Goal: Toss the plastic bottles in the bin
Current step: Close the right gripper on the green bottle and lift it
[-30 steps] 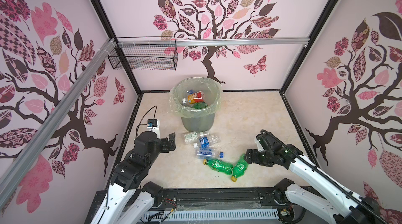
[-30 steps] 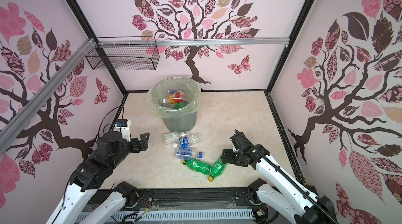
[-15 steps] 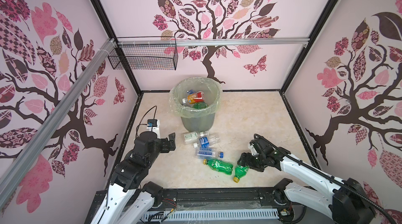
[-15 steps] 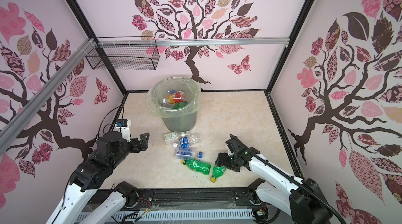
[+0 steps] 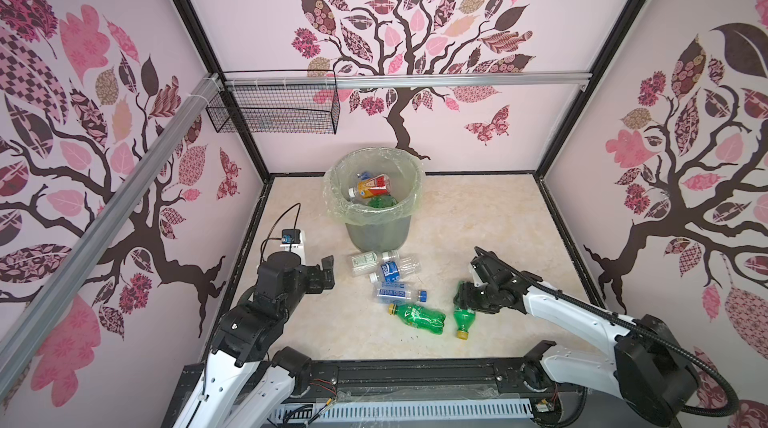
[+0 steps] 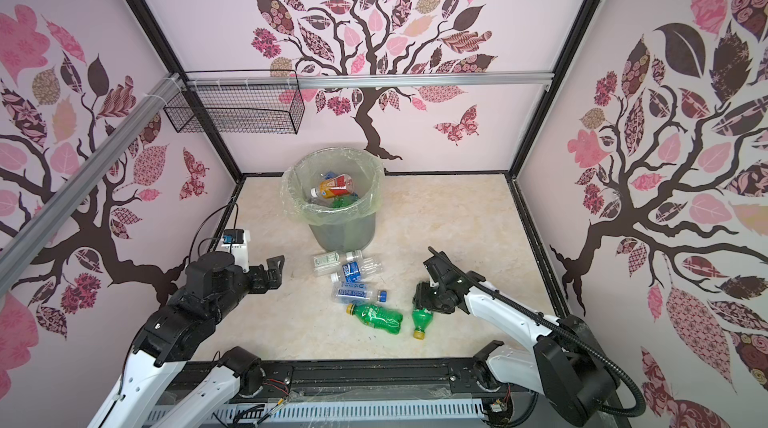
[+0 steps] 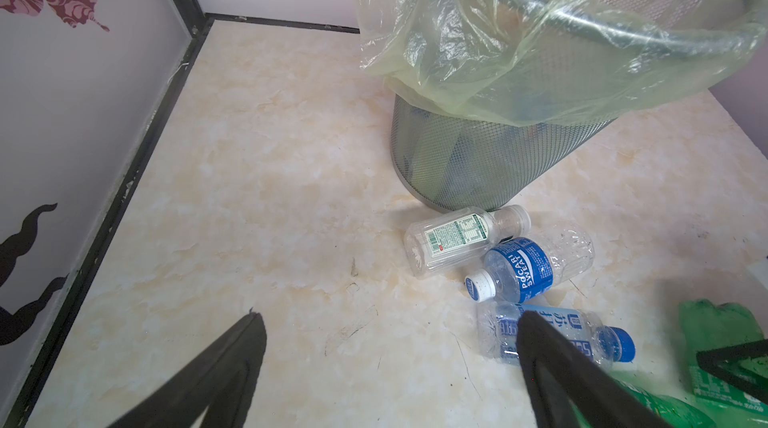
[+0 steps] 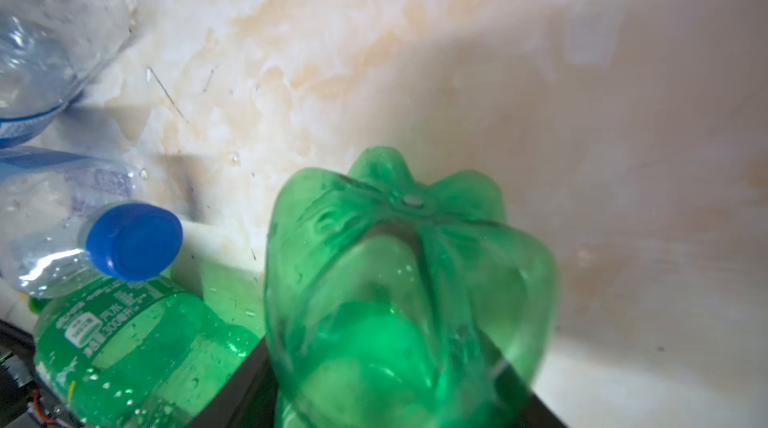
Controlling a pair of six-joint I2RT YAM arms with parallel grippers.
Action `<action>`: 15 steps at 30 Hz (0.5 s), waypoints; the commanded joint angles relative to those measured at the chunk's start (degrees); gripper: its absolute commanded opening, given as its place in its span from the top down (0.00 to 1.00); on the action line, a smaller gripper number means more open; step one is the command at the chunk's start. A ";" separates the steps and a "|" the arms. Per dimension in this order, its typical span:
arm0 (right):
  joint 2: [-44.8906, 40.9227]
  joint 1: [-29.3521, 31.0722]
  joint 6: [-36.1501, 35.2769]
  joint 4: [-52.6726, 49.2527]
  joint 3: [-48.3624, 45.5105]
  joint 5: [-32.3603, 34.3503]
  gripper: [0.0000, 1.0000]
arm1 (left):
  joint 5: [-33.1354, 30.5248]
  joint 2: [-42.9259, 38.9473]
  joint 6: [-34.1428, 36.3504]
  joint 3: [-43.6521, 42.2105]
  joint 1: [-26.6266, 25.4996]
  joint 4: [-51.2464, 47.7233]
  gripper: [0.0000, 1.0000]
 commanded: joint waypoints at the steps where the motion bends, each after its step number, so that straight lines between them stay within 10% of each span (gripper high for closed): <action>1: 0.62 0.09 -4.58 -2.97 4.65 7.16 0.49 | -0.64 0.03 1.08 -1.61 0.28 0.79 0.02; 15: -2.05 -5.37 -14.26 0.05 20.83 3.64 0.50 | -0.38 0.13 0.89 -4.31 0.28 3.12 0.02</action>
